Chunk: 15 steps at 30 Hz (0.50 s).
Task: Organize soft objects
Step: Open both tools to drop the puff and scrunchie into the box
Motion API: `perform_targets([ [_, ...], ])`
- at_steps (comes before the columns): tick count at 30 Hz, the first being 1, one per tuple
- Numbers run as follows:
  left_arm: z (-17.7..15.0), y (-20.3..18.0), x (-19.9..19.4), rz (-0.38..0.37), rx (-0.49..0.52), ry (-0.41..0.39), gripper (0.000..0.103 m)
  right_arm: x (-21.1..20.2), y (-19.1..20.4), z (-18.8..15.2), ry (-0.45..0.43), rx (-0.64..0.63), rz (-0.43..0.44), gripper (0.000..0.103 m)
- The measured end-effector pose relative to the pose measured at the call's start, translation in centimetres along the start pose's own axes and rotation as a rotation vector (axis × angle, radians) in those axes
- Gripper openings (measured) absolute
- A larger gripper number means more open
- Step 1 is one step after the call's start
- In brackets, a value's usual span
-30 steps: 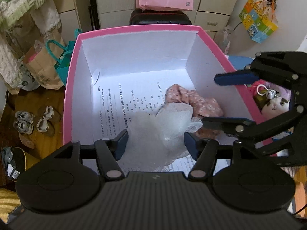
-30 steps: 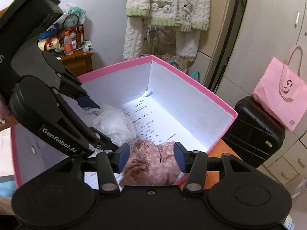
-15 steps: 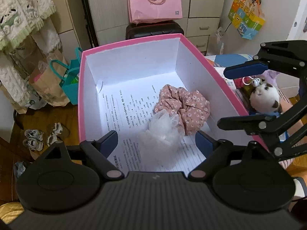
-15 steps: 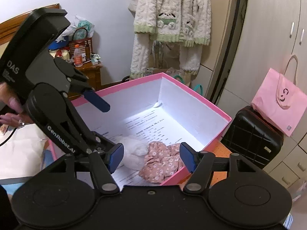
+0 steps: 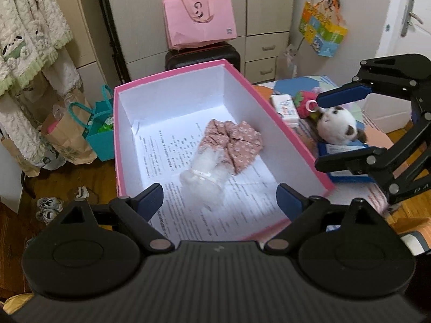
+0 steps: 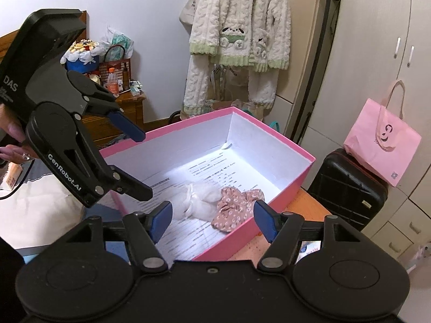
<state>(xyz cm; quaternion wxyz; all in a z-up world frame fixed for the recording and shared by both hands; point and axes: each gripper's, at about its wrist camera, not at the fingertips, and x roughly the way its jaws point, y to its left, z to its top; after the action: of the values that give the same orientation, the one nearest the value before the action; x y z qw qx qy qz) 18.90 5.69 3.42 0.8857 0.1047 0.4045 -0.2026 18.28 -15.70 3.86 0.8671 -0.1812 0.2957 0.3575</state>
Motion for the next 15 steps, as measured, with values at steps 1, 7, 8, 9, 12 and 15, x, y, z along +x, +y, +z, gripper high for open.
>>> perform_targets([
  [1,-0.2,-0.3,-0.4,-0.003,0.002,-0.002,0.091,-0.5,0.2,-0.1,-0.003,-0.002,-0.002,0.073],
  [7,-1.3,-2.4,-2.0,-0.029,0.028,-0.011,0.092,-3.3,1.7,-1.3,-0.013,-0.005,-0.018,0.081],
  [8,-1.5,-2.8,-2.2,-0.04,0.033,-0.011,0.092,-3.7,1.8,-1.7,-0.015,-0.004,-0.026,0.081],
  [9,-1.7,-3.2,-2.3,-0.052,0.037,-0.009,0.092,-4.1,1.9,-2.0,-0.016,-0.003,-0.031,0.081],
  [12,-2.0,-4.7,-2.7,-0.076,0.053,-0.005,0.092,-5.5,2.0,-3.3,-0.014,0.008,-0.051,0.081],
  [15,-2.0,-6.4,-2.9,-0.094,0.082,-0.004,0.092,-7.2,2.1,-4.9,-0.008,0.024,-0.068,0.082],
])
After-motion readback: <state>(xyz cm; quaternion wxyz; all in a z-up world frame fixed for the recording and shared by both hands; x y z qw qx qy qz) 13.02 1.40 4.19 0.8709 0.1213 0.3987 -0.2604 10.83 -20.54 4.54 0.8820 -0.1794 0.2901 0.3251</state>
